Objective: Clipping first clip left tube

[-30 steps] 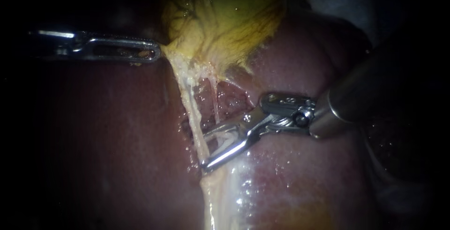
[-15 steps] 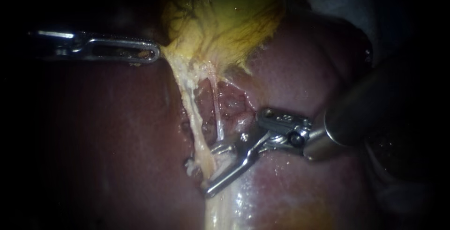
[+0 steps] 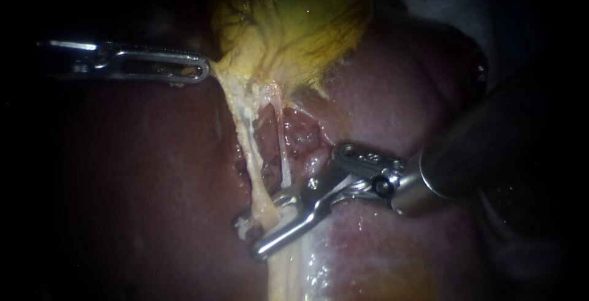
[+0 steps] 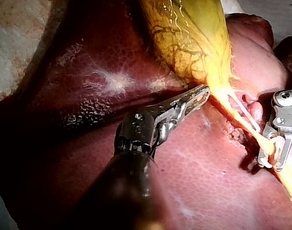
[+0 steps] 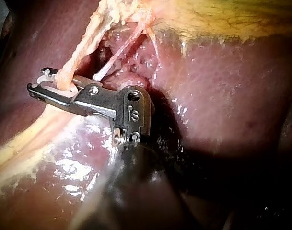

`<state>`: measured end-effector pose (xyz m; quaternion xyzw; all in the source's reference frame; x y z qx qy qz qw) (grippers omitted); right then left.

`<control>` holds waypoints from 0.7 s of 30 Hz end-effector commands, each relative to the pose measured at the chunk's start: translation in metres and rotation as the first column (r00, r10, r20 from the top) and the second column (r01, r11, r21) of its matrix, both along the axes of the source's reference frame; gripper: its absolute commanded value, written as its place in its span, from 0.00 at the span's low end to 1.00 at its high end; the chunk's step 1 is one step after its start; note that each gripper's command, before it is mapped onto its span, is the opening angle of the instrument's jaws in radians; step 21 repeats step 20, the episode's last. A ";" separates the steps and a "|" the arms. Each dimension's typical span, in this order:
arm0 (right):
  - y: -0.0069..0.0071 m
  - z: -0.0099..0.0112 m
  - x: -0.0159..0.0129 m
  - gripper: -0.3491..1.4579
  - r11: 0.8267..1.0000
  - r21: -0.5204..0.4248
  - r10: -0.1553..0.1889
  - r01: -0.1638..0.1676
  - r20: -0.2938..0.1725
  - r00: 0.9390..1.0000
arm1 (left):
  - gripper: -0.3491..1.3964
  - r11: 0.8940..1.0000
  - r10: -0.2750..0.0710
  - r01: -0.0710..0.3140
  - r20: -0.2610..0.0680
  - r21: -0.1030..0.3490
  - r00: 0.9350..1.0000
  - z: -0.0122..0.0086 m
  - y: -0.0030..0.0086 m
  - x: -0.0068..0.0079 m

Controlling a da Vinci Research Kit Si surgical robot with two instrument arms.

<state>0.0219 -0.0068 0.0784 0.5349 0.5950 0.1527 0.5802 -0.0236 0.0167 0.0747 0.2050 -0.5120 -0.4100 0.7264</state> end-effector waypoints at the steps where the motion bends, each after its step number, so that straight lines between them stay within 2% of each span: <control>1: 0.0000 -0.0001 0.0000 0.05 1.000 0.000 0.000 0.000 -0.001 1.000 | 0.00 1.000 0.000 0.000 0.000 0.000 1.000 0.0000 0.0000 0.0000; 2: 0.0000 -0.0001 0.0001 0.00 1.000 0.000 0.000 0.000 0.000 1.000 | 0.00 1.000 0.000 0.000 0.000 0.000 1.000 0.0000 0.0000 0.0000; 6: 0.0001 0.0000 0.0001 0.00 1.000 0.014 -0.001 0.001 0.013 1.000 | 0.00 1.000 0.000 0.000 0.000 0.000 1.000 0.0000 0.0000 0.0000; 10: 0.0001 -0.0001 0.0002 0.00 1.000 0.008 -0.029 0.029 0.009 1.000 | 0.00 1.000 0.000 0.000 0.000 0.000 1.000 0.0000 0.0000 0.0000; 21: 0.0001 -0.0001 0.0002 0.00 0.999 0.003 -0.033 0.033 0.016 0.999 | 0.00 1.000 0.000 0.000 0.000 0.000 1.000 0.0000 0.0000 0.0000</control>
